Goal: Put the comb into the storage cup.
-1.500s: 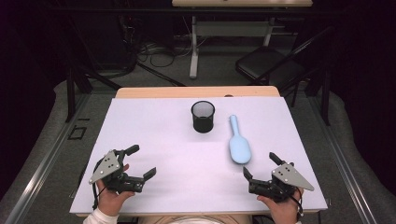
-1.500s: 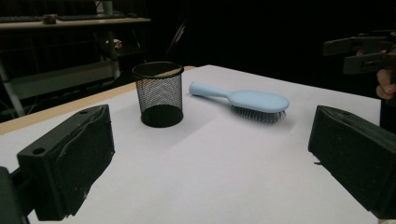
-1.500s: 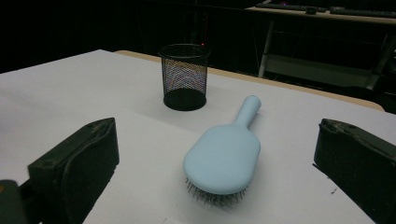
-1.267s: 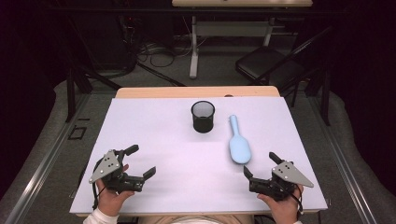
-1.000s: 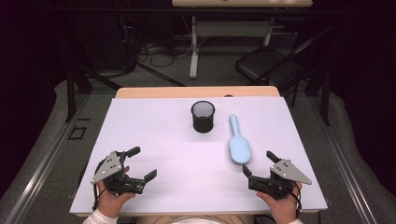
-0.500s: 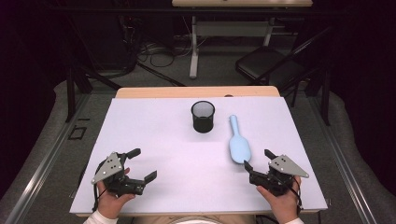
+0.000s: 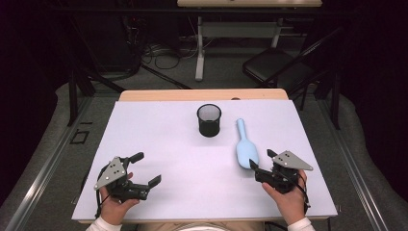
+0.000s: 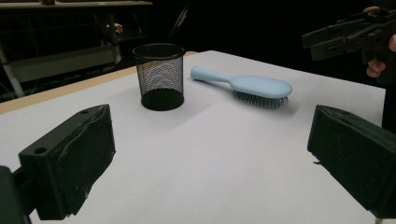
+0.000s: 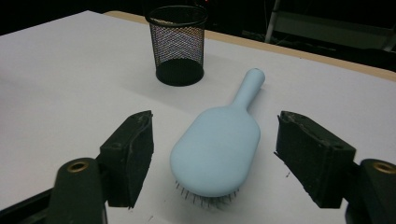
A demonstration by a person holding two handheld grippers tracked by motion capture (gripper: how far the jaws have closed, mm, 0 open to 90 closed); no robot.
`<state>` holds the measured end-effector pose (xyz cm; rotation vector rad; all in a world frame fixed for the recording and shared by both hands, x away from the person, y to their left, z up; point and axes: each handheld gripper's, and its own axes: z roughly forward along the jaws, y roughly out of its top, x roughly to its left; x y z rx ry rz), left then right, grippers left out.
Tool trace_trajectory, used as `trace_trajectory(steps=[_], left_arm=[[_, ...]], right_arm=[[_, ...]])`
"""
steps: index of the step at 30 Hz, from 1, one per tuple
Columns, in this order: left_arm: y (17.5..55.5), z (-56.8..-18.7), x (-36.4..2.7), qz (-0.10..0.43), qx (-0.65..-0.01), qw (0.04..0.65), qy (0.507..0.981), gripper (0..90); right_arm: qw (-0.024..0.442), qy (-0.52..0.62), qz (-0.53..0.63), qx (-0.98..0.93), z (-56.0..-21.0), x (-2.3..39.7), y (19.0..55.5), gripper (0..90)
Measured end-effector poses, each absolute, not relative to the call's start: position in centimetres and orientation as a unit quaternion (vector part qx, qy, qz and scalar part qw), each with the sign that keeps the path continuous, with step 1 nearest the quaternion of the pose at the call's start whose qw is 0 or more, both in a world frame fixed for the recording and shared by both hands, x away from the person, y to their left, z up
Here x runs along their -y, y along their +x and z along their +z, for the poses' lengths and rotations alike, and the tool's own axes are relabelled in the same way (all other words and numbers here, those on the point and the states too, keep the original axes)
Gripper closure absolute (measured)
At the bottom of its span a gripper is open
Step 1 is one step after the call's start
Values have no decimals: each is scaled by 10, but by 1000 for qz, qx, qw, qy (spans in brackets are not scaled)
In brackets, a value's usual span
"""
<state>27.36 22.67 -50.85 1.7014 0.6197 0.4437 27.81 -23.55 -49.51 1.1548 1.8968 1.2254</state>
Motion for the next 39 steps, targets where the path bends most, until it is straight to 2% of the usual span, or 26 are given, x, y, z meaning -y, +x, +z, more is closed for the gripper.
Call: trace_trajectory(steps=[2, 3, 5, 19, 32, 39], left_arm=[[273, -508, -227, 192, -268, 596, 732, 7], [273, -508, -227, 192, -270, 597, 731, 7], [273, -509, -227, 195, -270, 597, 730, 7], [274, -510, -229, 195, -273, 593, 732, 10], [275, -510, -229, 195, -275, 592, 732, 10], [275, -510, -228, 195, -274, 592, 733, 10]], right_arm=[[295, 432, 464, -715, -493, 235, 282, 314], [281, 431, 468, -719, -491, 235, 286, 354], [265, 432, 467, -725, -490, 234, 291, 376], [228, 440, 447, -745, -481, 232, 318, 467], [223, 455, 418, -754, -467, 231, 340, 477], [200, 459, 420, -757, -458, 229, 351, 555]])
